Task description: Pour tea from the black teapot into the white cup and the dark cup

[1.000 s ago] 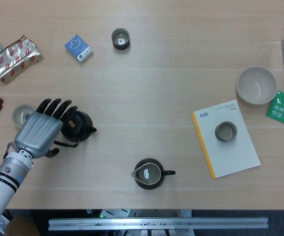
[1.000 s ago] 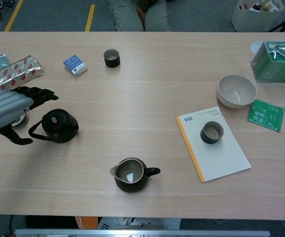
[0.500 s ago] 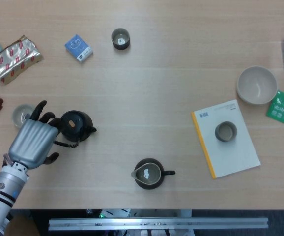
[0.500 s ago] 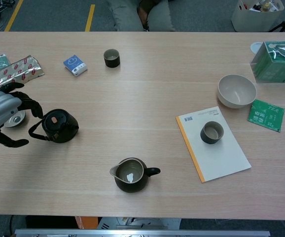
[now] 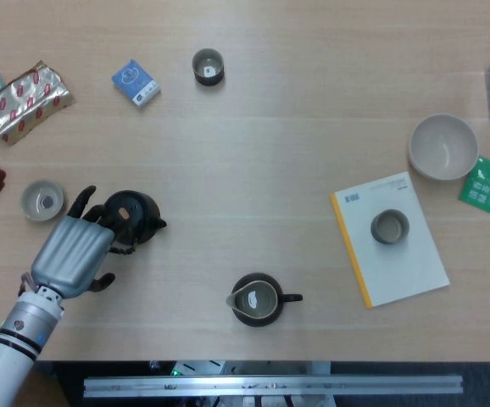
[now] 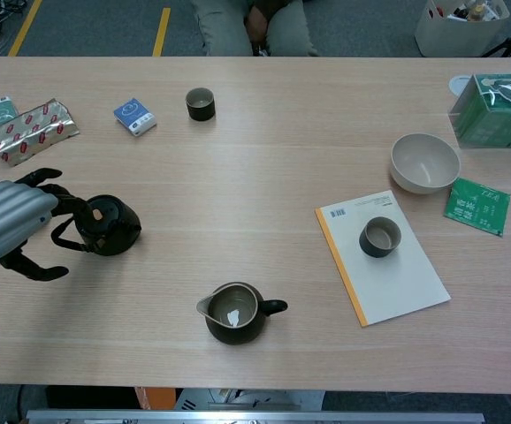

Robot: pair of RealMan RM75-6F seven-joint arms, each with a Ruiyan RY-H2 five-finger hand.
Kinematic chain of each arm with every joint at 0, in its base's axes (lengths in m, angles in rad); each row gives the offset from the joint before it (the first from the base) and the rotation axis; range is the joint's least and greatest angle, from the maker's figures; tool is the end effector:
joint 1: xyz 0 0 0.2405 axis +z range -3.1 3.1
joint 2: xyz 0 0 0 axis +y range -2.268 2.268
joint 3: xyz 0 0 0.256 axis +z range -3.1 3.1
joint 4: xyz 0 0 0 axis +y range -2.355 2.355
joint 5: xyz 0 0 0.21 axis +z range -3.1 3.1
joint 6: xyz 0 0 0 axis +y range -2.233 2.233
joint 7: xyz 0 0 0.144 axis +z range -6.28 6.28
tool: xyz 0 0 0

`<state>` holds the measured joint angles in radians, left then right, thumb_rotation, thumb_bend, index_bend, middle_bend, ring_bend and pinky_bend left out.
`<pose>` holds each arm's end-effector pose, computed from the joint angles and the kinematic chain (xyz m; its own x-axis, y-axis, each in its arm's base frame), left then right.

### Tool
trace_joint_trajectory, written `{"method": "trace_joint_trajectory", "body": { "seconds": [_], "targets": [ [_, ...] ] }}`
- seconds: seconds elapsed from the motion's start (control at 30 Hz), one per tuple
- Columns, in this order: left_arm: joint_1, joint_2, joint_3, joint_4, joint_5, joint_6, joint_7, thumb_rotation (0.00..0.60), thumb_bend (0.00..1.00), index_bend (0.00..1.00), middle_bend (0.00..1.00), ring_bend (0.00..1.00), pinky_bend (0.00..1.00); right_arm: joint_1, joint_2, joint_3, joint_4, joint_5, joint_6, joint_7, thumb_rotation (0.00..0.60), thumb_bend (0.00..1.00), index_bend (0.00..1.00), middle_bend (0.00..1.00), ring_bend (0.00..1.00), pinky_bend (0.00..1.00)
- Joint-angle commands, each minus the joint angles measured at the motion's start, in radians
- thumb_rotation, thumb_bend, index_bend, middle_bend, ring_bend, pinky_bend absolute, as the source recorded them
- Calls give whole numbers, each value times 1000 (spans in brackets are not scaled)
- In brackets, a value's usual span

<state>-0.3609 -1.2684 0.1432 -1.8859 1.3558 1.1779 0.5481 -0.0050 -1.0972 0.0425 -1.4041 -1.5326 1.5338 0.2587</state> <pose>-0.2242 0.1823 0.0361 0.5771 0.3727 0.7267 0.8128 -0.3487 -0.4666 -0.3588 -0.1509 0.1935 0.3712 0.0145 0.9284 -0.9277 0.0471 0.3702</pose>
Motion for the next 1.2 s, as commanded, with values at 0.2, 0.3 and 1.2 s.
{"method": "trace_joint_trajectory", "body": {
  "seconds": [0.2,0.3,1.2],
  "targets": [
    [11,-10,-9,7,-14,-2,4,600,168,337,368,244,0,-4,-7,-2,15,-3,8,20,600,119,358,325,179,217],
    [15,-16,-8,12,-18,-5,1,600,168,337,368,244,0,-6,-6,-3,18,-7,14,23,600,120,358,325,178,217],
    [32,-57,-19,17,-32,-23,19,600,169,346,367,243,0,-14,-6,-5,30,0,19,39,600,119,358,324,178,216]
  ]
}}
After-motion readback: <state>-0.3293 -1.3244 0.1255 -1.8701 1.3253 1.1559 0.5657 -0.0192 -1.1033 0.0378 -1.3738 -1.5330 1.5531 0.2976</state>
